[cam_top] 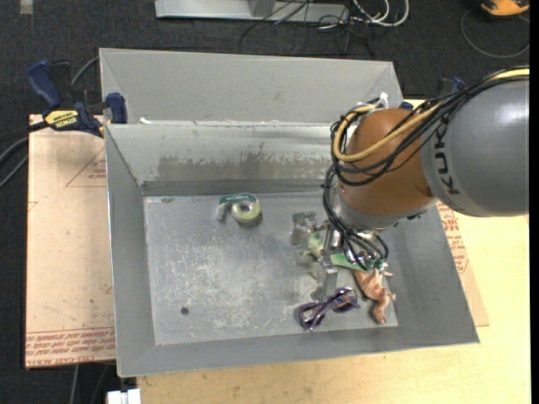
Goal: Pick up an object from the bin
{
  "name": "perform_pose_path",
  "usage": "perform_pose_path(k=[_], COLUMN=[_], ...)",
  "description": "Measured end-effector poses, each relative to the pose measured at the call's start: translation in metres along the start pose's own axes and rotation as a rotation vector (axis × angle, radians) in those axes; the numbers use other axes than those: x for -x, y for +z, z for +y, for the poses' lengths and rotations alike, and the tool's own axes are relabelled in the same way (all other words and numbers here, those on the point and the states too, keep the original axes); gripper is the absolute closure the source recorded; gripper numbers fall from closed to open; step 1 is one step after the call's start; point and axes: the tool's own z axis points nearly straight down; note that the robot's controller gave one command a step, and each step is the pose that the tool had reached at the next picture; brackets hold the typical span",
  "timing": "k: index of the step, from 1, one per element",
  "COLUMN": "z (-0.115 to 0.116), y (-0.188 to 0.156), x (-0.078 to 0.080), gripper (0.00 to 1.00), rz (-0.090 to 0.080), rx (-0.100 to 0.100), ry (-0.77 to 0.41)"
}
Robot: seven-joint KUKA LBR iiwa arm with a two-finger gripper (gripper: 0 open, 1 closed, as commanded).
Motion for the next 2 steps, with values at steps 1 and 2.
perform_pose_path(k=[1,2], z=[0.022,-0.065], y=[-0.003,0.038], x=[0.020,-0.044], gripper=[0.00,0.00], rz=[-0.013,-0.001], rx=[0.005,0.001], ry=[0.096,0.091])
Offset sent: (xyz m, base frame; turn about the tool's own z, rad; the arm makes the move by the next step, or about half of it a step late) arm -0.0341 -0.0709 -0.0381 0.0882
